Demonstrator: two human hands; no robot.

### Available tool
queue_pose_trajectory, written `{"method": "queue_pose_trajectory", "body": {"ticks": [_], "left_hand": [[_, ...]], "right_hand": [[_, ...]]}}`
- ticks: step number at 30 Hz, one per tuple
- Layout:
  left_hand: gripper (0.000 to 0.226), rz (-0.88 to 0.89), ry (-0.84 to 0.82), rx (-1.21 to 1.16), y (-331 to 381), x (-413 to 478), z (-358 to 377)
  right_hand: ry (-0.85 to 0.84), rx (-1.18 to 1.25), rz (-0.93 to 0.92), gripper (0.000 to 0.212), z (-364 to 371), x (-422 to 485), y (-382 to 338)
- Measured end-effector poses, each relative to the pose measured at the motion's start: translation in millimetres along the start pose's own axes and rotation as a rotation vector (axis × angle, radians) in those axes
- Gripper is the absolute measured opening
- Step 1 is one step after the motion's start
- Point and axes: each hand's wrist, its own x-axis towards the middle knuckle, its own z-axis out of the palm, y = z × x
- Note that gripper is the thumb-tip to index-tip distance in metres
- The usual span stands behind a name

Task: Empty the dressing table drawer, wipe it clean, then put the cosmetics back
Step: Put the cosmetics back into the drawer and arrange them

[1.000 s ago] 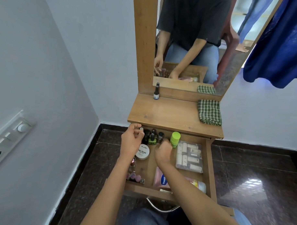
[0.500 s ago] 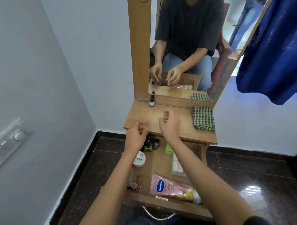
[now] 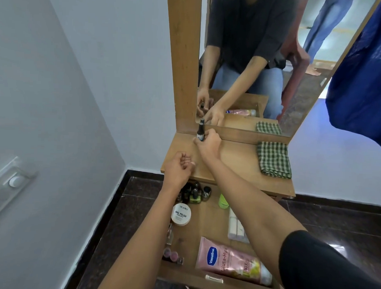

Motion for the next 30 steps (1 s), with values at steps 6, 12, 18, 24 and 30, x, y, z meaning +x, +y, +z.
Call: {"method": "queue_pose_trajectory", "body": {"ticks": [6,12,18,24,30], "left_hand": [[0.018,-0.021,0.009,-0.032,2,0,2],[0.019,-0.079,0.030,-0.050,7,1,-1],[0.014,-0.111,0.079,-0.198,18,-8,-4],[0.016,-0.125,-0.006,-0.361,43,-24,-12],[0.027,-0.183,-0.136,-0.402,58,-36,-20]], "right_hand": [[0.023,0.026,0.039,0.026,0,-6,-9],[-0.032,0.185,-0.036,0.033,-26,-32,-5],[-0.056,0.080,-0.148,0.036,-54,-65,-7],[-0.130,0.043,-0.173,0.044,-81,-90,-4],[-0.210,0.041,-0.236,0.044,-103,-110,-4]]}}
